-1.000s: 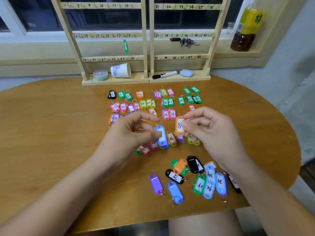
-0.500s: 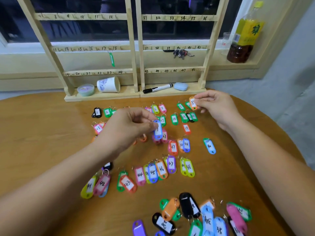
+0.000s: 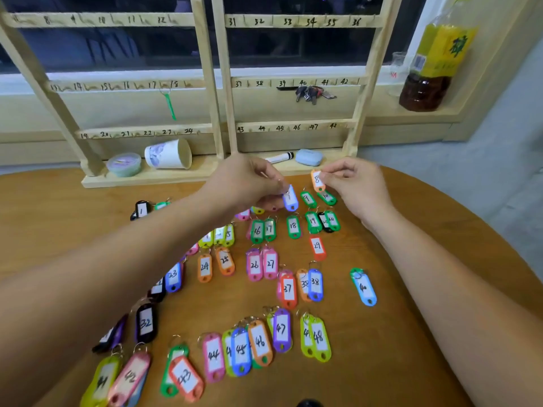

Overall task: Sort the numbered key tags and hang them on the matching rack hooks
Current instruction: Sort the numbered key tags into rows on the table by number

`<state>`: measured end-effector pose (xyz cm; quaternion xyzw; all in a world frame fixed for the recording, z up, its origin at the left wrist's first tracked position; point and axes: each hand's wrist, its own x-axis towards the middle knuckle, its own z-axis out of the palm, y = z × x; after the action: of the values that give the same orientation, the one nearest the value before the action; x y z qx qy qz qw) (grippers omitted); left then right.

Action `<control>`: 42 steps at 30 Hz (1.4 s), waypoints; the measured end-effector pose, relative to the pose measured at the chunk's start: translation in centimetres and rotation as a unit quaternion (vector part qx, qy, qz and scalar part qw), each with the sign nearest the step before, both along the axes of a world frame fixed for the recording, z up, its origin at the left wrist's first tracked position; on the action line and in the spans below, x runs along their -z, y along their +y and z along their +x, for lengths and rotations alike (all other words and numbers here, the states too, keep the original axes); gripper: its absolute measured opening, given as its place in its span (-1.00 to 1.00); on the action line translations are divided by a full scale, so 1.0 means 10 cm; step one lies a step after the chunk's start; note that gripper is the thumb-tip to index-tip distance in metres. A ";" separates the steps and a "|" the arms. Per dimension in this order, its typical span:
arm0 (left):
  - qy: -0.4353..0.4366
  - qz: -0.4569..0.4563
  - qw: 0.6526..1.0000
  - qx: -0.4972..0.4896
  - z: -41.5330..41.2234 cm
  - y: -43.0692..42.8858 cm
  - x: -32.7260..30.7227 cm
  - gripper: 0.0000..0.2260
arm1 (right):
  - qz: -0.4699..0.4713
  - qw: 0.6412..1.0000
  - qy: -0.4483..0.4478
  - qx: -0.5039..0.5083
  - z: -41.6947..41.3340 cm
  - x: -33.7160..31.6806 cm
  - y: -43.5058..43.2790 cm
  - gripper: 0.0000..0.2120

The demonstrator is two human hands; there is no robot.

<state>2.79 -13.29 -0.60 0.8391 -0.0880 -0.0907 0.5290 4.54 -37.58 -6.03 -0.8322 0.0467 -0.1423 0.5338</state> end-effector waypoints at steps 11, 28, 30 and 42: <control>0.010 0.128 0.991 -0.035 0.59 -0.61 0.22 -0.83 | -0.012 0.997 -0.073 0.013 -0.05 0.10 0.06 -0.94; -0.039 0.135 0.988 -0.058 0.35 -0.10 -0.04 -0.88 | -0.123 0.991 -0.037 -0.045 -0.10 0.08 0.32 -0.88; -0.057 0.131 0.988 -0.054 0.19 0.02 -0.06 -0.89 | -0.153 0.987 -0.034 -0.046 -0.12 0.07 0.37 -0.86; -0.087 0.109 0.990 -0.010 -1.04 0.47 -0.12 -0.92 | -0.161 0.983 -0.008 -0.088 -0.75 -0.39 0.29 -0.90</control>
<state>-7.58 -8.58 0.63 0.8975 -0.1145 -0.0209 0.4253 -2.98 -34.66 -2.14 -0.9071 -0.0546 -0.1075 0.4033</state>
